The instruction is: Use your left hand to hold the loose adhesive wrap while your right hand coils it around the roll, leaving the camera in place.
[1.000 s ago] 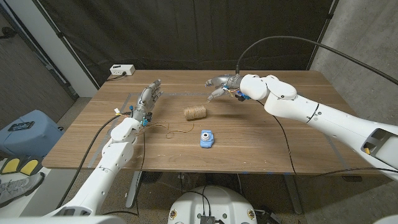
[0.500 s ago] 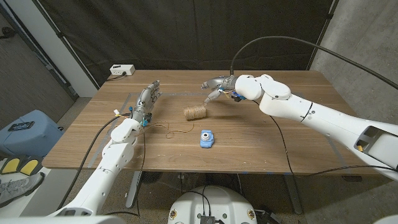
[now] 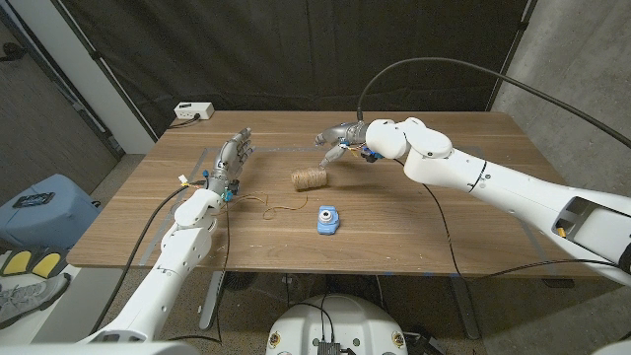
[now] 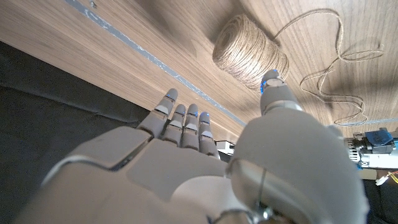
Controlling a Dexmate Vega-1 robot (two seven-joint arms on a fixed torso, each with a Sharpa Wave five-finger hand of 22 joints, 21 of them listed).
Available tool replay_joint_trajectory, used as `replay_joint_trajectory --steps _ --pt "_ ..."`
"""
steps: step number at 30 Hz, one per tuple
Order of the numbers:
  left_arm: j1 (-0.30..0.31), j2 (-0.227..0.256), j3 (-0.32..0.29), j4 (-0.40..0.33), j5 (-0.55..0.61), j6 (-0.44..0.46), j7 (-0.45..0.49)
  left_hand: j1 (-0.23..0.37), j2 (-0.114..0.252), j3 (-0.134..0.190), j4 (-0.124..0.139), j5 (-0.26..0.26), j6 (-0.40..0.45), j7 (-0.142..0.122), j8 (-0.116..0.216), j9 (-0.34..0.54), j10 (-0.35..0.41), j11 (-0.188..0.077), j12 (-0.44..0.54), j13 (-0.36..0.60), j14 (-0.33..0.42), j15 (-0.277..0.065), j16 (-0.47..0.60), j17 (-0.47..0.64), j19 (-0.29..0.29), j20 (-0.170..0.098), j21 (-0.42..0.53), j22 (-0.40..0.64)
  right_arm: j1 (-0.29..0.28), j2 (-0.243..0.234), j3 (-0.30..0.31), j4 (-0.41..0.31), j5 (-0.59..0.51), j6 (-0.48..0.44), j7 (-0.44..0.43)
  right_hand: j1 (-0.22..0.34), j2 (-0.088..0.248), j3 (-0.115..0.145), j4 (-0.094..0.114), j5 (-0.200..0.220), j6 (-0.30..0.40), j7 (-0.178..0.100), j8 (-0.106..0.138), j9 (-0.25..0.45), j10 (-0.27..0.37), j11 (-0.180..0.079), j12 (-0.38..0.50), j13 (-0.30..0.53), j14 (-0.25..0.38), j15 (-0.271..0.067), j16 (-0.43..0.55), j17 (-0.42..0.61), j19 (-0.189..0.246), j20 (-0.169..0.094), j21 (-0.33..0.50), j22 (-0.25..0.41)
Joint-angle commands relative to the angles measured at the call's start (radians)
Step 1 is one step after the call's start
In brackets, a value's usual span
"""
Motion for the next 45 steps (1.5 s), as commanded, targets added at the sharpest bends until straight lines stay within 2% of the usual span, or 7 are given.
replay_joint_trajectory --steps 1,11,21,25,35,38,45 --pt "0.013 -0.003 -0.013 -0.003 -0.008 -0.005 -0.007 -0.010 0.001 0.000 0.009 0.000 0.010 0.004 0.007 0.004 0.006 -0.001 0.005 0.002 0.007 0.004 0.004 0.002 0.007 0.005 -0.003 0.003 0.008 0.023 -0.027 0.014 -0.023 -0.003 0.009 0.015 -0.001 0.007 0.001 0.004 0.020 -0.009 0.010 0.004 0.017 -0.010 0.008 0.003 -0.003 -0.001 0.002 0.006 -0.001 0.001 -0.002 0.002" --pt "0.029 -0.001 -0.023 -0.022 -0.004 0.002 -0.002 -0.021 0.000 -0.002 0.018 -0.002 0.014 0.003 0.007 0.004 0.007 -0.002 0.005 0.002 0.008 0.009 0.005 0.003 0.008 0.004 -0.005 0.003 0.010 0.044 -0.043 0.042 -0.039 0.008 -0.004 0.026 -0.009 0.013 0.002 0.008 0.041 -0.042 0.015 0.003 0.028 -0.037 0.010 0.006 0.002 -0.014 0.006 0.011 0.004 -0.009 0.001 0.002" --pt "0.032 -0.006 -0.022 -0.034 -0.002 0.004 -0.006 -0.028 -0.001 -0.002 0.023 -0.002 0.017 0.003 0.007 0.004 0.007 -0.002 0.005 0.002 0.009 0.008 0.005 0.003 0.010 0.004 -0.006 0.003 0.018 0.060 -0.051 0.083 -0.044 0.037 -0.021 0.035 -0.010 0.018 0.003 0.010 0.055 -0.050 0.019 0.003 0.040 -0.046 0.012 0.008 0.015 -0.024 0.013 0.014 0.013 -0.012 0.005 0.003" --pt "0.031 -0.008 -0.021 -0.033 0.001 0.005 -0.004 -0.030 -0.001 -0.001 0.024 -0.002 0.017 0.003 0.007 0.004 0.008 -0.001 0.005 0.002 0.009 0.007 0.004 0.002 0.009 0.005 -0.007 0.003 0.025 0.068 -0.055 0.104 -0.041 0.051 -0.019 0.039 -0.012 0.021 0.004 0.011 0.065 -0.057 0.021 0.002 0.056 -0.058 0.017 0.009 0.025 -0.032 0.018 0.016 0.020 -0.015 0.007 0.003" --pt "0.027 -0.016 -0.018 -0.026 0.001 0.009 0.001 -0.033 -0.001 0.001 0.025 -0.002 0.018 0.003 0.006 0.004 0.009 -0.001 0.005 0.002 0.010 0.006 0.004 0.001 0.011 0.006 -0.008 0.003 0.043 0.081 -0.068 0.148 -0.040 0.078 0.000 0.044 -0.014 0.024 0.004 0.012 0.074 -0.063 0.023 0.002 0.061 -0.061 0.017 0.010 0.033 -0.040 0.022 0.019 0.024 -0.016 0.008 0.003" --pt "0.026 -0.017 -0.016 -0.024 0.002 0.010 0.001 -0.034 -0.001 0.002 0.025 -0.002 0.018 0.003 0.005 0.004 0.009 -0.002 0.005 0.002 0.011 0.007 0.004 0.000 0.011 0.005 -0.008 0.003 0.049 0.090 -0.073 0.167 -0.040 0.080 0.009 0.046 -0.015 0.026 0.005 0.012 0.074 -0.077 0.022 0.002 0.062 -0.068 0.017 0.011 0.034 -0.042 0.022 0.020 0.024 -0.016 0.008 0.003" --pt "0.021 -0.022 -0.014 -0.013 0.002 0.008 0.004 -0.035 -0.002 0.003 0.026 -0.001 0.019 0.002 0.005 0.004 0.010 -0.002 0.005 0.002 0.011 0.008 0.003 0.000 0.011 0.005 -0.009 0.003 0.063 0.101 -0.084 0.199 -0.044 0.088 0.021 0.046 -0.018 0.027 0.007 0.013 0.070 -0.087 0.019 0.002 0.060 -0.072 0.015 0.012 0.032 -0.049 0.022 0.022 0.020 -0.019 0.006 0.003"
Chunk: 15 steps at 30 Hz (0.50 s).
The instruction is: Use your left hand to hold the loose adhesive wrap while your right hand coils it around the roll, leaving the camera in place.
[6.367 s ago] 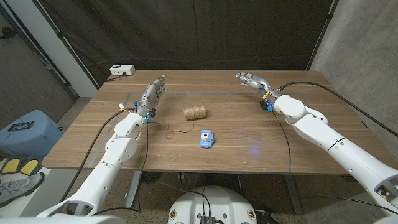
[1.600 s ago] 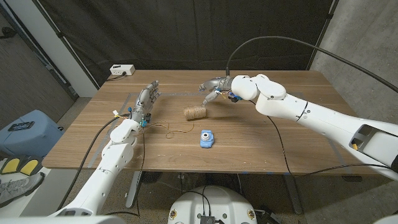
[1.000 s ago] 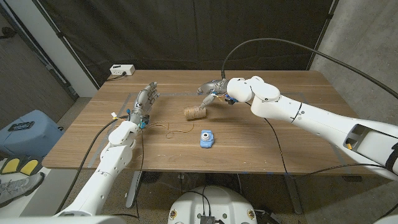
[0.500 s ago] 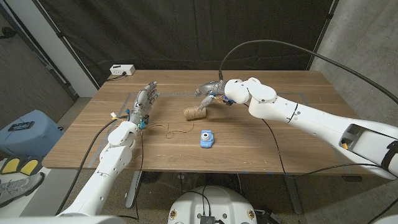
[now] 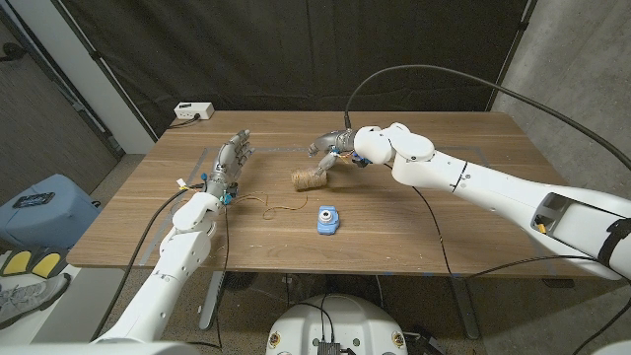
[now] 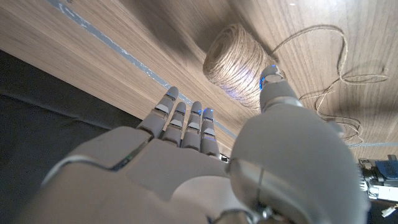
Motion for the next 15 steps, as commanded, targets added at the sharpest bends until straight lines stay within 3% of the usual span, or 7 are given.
replay_joint_trajectory --steps 1,15 --pt "-0.008 -0.008 0.007 0.015 0.004 0.003 0.009 -0.009 -0.002 0.005 0.003 -0.001 0.010 0.000 0.005 0.004 0.006 0.002 0.005 0.002 0.004 0.001 0.003 0.002 0.006 0.000 -0.005 0.003 0.021 0.020 -0.016 0.055 -0.004 0.020 0.022 0.010 0.000 0.008 0.005 0.009 0.005 -0.017 0.005 0.003 0.010 -0.009 0.003 0.003 0.006 -0.012 0.003 0.005 0.004 -0.005 0.006 0.003" --pt "-0.020 -0.013 0.012 0.034 0.000 -0.005 0.006 -0.014 -0.003 0.008 0.004 -0.001 0.019 0.000 0.007 0.004 0.007 0.003 0.004 0.002 0.005 0.000 0.002 0.001 0.007 0.000 -0.007 0.003 0.037 0.039 -0.041 0.074 -0.033 -0.005 0.051 0.023 -0.004 0.017 0.003 0.012 0.031 -0.020 0.012 0.004 0.040 -0.011 0.013 0.010 0.028 -0.037 0.012 0.008 0.006 -0.012 0.006 0.003"
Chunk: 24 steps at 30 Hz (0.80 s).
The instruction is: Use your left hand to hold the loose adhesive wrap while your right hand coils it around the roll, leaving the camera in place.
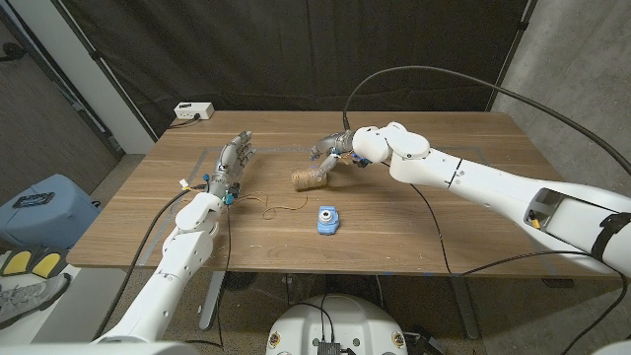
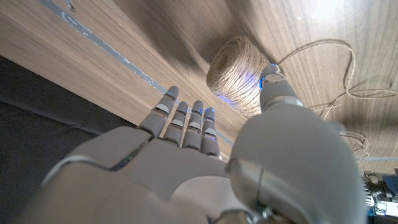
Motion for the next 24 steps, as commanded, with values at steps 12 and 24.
replay_joint_trajectory --steps 12,24 --pt "-0.005 -0.004 0.001 0.019 -0.011 -0.013 -0.006 -0.012 0.001 0.008 0.002 -0.001 0.012 0.001 0.007 0.004 0.008 0.003 0.004 0.002 0.006 0.000 0.002 0.000 0.008 0.001 -0.009 0.003 0.017 0.038 -0.038 0.022 -0.041 -0.056 0.044 0.027 -0.002 0.017 -0.002 0.007 0.026 0.002 0.008 0.005 0.026 0.002 0.010 0.006 0.017 -0.010 0.009 0.005 0.004 -0.007 0.007 0.003" --pt "0.013 0.001 -0.014 0.011 -0.019 -0.016 -0.010 -0.015 0.001 0.011 0.002 -0.001 0.013 0.001 0.007 0.005 0.005 0.003 0.003 0.002 0.006 0.000 0.001 -0.001 0.008 0.001 -0.010 0.003 0.016 0.060 -0.059 0.022 -0.054 -0.079 0.047 0.047 -0.004 0.028 -0.004 0.010 0.056 -0.003 0.015 0.006 0.063 -0.008 0.025 0.013 0.045 -0.018 0.018 0.008 0.014 -0.007 0.010 0.003"
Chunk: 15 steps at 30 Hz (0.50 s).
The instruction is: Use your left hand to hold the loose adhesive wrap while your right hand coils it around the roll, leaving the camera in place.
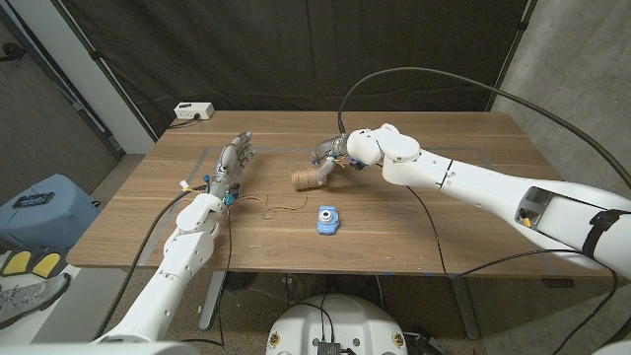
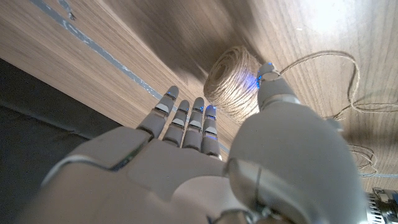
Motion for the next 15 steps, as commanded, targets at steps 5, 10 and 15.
replay_joint_trajectory --steps 5,10,15 --pt "0.016 0.004 -0.015 -0.006 -0.009 -0.005 -0.011 -0.007 0.000 0.008 -0.002 -0.001 0.004 -0.001 0.006 0.005 0.005 0.002 0.003 0.002 0.006 0.001 0.000 -0.001 0.008 0.001 -0.003 0.003 0.004 0.025 -0.024 0.006 -0.018 -0.029 0.008 0.019 -0.002 0.011 -0.001 0.010 0.021 -0.003 0.007 0.006 0.017 -0.004 0.008 0.006 0.018 -0.006 0.008 0.003 0.008 -0.001 0.010 0.003" --pt "0.019 0.004 -0.017 -0.008 -0.009 -0.005 -0.013 -0.007 0.000 0.010 -0.002 -0.001 0.006 0.000 0.007 0.005 0.006 0.003 0.003 0.002 0.006 0.001 0.000 -0.001 0.008 0.002 -0.004 0.003 0.004 0.027 -0.028 0.015 -0.018 -0.022 0.001 0.022 -0.002 0.013 -0.001 0.010 0.025 -0.004 0.008 0.006 0.019 -0.005 0.008 0.007 0.024 -0.009 0.010 0.004 0.010 -0.001 0.010 0.003" --pt "0.021 0.003 -0.019 -0.014 -0.007 -0.002 -0.010 -0.008 0.000 0.011 -0.003 -0.001 0.006 0.000 0.006 0.005 0.004 0.005 0.002 0.002 0.006 0.000 0.000 -0.002 0.009 0.002 -0.004 0.003 0.007 0.033 -0.032 0.036 -0.015 0.005 -0.014 0.027 -0.003 0.018 0.001 0.011 0.041 -0.017 0.012 0.007 0.035 -0.014 0.015 0.010 0.038 -0.013 0.014 0.005 0.015 -0.006 0.011 0.003"
